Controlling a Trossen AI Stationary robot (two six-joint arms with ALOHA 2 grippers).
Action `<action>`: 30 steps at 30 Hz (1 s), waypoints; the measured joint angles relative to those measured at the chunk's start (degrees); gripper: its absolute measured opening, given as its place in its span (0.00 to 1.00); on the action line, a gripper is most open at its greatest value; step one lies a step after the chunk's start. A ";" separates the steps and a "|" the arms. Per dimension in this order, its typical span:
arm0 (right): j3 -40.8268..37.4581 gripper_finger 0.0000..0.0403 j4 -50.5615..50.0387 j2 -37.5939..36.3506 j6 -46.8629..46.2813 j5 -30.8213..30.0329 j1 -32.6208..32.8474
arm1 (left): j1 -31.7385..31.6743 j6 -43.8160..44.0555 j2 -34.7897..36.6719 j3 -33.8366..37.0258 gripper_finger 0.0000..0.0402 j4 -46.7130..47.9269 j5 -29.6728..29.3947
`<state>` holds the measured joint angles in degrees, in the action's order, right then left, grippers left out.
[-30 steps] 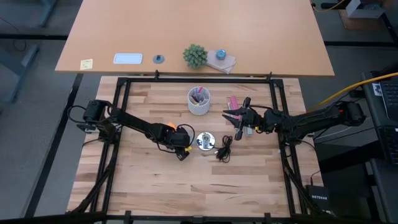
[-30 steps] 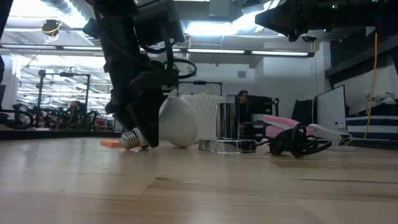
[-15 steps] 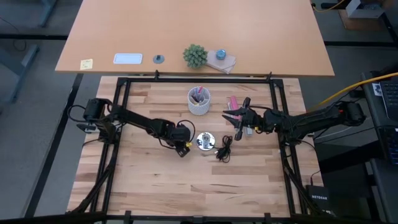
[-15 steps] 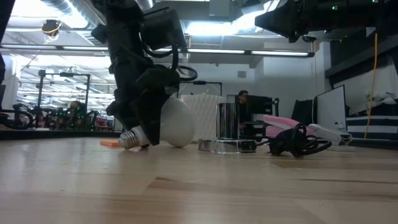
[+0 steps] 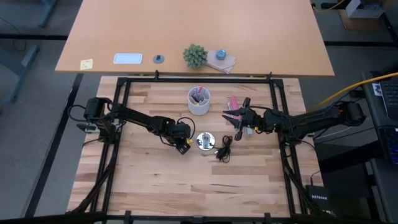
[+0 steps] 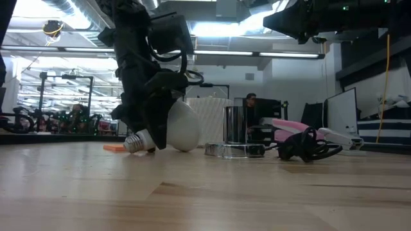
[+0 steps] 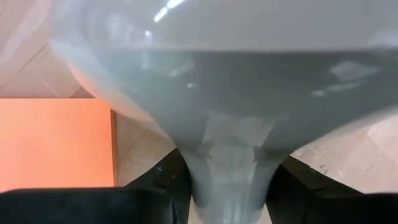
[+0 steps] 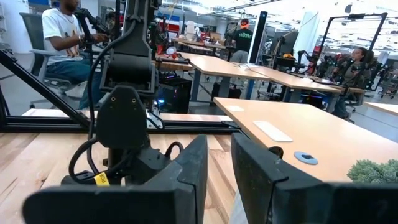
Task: Screw lightbulb
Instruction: Insert the lightbulb into the lamp
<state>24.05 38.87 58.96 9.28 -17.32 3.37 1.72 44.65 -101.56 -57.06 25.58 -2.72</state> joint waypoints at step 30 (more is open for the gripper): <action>0.00 0.19 0.02 0.00 0.02 -0.02 -0.02 | 0.00 2.52 8.03 0.07 0.35 -5.24 -0.98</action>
<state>24.05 38.89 58.96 9.30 -17.34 3.36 1.72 47.16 -93.53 -56.99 20.34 -3.69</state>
